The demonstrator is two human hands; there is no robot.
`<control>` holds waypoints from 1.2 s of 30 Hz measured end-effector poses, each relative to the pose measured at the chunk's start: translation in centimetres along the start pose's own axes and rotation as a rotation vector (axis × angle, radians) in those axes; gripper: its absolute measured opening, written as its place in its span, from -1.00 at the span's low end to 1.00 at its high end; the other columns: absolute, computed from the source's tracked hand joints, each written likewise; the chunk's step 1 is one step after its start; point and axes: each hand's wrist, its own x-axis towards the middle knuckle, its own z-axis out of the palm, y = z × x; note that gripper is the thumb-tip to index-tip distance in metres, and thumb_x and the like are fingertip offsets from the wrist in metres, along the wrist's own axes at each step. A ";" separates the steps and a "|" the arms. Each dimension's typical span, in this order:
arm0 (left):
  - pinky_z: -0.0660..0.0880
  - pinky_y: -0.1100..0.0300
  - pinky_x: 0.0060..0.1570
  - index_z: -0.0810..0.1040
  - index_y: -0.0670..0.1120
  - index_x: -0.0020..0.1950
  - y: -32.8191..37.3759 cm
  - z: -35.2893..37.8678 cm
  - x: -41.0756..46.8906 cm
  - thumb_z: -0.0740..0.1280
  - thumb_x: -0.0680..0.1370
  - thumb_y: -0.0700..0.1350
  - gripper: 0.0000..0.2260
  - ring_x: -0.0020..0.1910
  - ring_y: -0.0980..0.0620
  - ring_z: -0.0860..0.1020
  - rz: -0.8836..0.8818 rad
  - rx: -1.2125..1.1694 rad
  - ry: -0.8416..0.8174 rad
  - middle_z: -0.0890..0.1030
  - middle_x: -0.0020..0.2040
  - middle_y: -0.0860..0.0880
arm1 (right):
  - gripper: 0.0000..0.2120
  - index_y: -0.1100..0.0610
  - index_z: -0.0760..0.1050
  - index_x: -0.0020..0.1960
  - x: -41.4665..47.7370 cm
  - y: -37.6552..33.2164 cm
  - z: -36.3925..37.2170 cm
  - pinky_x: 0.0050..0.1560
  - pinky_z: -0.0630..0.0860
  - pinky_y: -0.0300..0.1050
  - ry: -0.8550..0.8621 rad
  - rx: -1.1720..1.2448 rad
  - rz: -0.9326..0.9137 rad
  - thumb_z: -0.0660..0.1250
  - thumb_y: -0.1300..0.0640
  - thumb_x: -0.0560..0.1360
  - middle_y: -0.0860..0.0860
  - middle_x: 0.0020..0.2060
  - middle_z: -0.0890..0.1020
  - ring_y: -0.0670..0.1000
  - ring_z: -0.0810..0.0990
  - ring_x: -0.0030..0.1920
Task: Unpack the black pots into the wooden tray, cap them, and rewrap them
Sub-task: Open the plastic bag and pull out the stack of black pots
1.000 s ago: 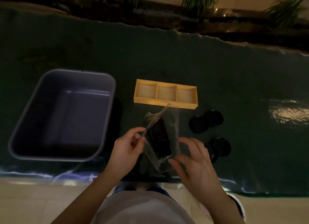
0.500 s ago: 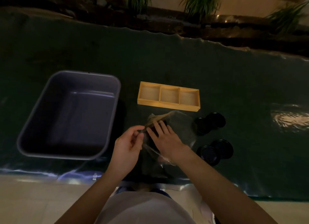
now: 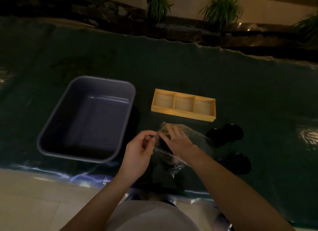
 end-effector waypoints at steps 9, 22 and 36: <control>0.58 0.17 -0.16 0.58 0.17 0.08 0.1 0.4 0.3 0.34 0.65 -0.22 -0.75 -0.26 0.02 0.61 -0.029 -0.026 0.020 0.63 -0.16 0.02 | -0.15 -0.10 0.00 0.65 -0.3 -1.3 0.5 0.53 0.09 0.48 -0.108 -0.048 -0.015 0.45 -0.07 0.55 0.23 0.64 -0.14 0.42 -0.17 0.61; 0.62 0.23 -0.12 0.58 0.13 0.09 0.9 1.3 1.1 0.38 0.62 -0.22 -0.78 -0.26 0.08 0.66 -0.019 -0.041 -0.068 0.64 -0.17 0.08 | -0.19 -0.21 0.09 0.62 -0.3 -0.2 2.5 0.44 0.18 0.59 -0.120 0.112 0.041 0.48 -0.02 0.53 0.13 0.64 -0.23 0.46 -0.30 0.58; 0.51 0.16 0.24 0.58 0.04 0.25 -6.3 3.7 5.9 0.35 0.65 -0.06 -0.83 0.12 0.12 0.62 -0.326 0.149 -0.222 0.64 0.09 0.09 | -0.18 -0.26 0.23 0.52 -6.3 1.6 5.2 0.58 0.11 0.34 0.321 0.706 0.202 0.53 -0.20 0.35 0.11 0.60 -0.08 0.34 -0.10 0.61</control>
